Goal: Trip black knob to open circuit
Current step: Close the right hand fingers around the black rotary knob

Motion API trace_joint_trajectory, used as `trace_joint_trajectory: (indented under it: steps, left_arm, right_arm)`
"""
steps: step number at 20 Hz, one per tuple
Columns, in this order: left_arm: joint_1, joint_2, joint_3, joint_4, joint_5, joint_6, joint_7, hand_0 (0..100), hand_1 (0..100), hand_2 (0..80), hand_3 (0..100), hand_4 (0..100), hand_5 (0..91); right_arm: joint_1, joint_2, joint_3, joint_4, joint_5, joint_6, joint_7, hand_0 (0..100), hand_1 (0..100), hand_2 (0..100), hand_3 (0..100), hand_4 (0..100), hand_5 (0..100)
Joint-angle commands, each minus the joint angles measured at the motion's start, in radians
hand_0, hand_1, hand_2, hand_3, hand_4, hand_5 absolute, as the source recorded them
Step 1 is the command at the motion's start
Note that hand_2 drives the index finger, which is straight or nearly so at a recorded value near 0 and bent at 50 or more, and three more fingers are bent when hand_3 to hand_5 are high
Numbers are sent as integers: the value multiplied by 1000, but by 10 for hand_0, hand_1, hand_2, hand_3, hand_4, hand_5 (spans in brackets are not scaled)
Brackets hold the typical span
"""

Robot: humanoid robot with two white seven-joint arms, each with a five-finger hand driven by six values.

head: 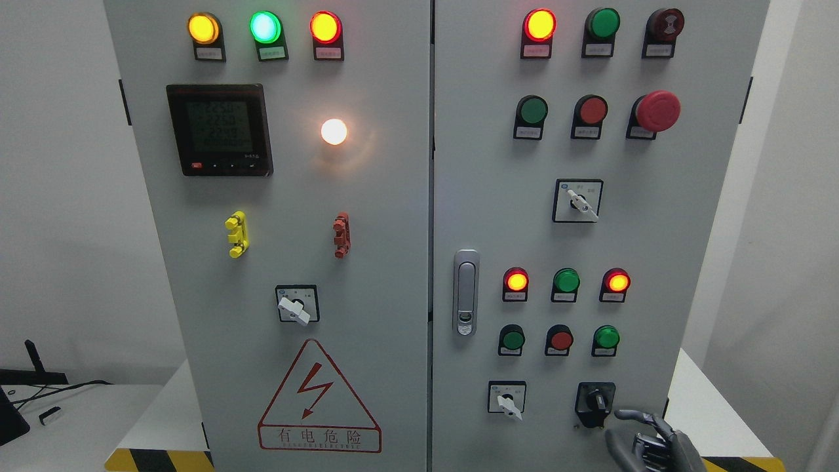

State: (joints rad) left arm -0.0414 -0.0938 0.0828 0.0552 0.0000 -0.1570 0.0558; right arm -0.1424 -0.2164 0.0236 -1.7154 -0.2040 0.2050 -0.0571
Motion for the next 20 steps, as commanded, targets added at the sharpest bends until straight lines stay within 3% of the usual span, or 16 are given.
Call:
trace_joint_trajectory:
  steps: [1,20]
  left_arm:
    - [0,0,0,0,-31,1,-1,120,389,0,0,0,0]
    - [0,0,0,0,-31,1,-1,120,389,0,0,0,0]
  right_arm:
    - [-11,17,26,10,1,1,0,362,741,367,1000,1000,948]
    - [-11,17,22,-3,17,-1,2,380,746,372,1000,1000,946]
